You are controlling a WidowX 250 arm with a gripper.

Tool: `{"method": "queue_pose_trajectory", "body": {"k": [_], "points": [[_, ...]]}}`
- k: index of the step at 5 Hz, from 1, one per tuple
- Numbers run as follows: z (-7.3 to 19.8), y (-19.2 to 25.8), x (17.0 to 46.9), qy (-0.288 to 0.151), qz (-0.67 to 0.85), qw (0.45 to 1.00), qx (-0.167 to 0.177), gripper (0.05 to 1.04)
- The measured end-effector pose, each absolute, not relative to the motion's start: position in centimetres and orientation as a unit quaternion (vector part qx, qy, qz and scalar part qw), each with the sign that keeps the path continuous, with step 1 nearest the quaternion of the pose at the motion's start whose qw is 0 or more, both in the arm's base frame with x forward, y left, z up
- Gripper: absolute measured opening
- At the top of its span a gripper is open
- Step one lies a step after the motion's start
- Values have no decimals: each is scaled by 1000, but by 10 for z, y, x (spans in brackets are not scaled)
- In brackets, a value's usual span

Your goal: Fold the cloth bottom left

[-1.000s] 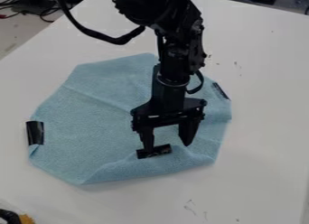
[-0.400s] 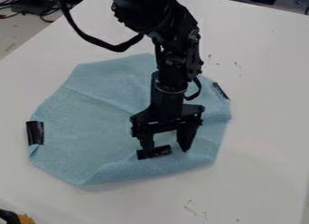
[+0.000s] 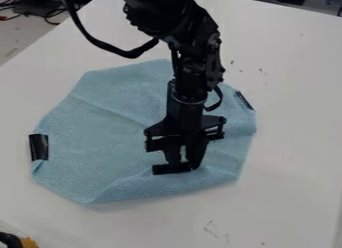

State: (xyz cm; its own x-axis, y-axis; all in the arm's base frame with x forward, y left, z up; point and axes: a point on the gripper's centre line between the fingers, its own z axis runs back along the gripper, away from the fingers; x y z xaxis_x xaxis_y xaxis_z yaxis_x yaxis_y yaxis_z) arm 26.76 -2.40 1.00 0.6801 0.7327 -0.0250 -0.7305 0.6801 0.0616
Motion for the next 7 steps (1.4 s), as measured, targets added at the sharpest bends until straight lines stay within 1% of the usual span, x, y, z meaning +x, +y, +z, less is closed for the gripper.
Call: {"method": "queue_pose_trajectory", "body": {"k": [1, 2, 4, 5, 6, 7], "points": [[10, -23, 268, 23, 400, 916, 25, 158], [10, -23, 267, 24, 401, 915, 26, 59], [10, -22, 267, 22, 407, 913, 28, 52], [12, -22, 265, 26, 403, 914, 46, 52], [35, -25, 270, 15, 399, 914, 73, 52], [58, -35, 268, -11, 412, 906, 96, 52]]}}
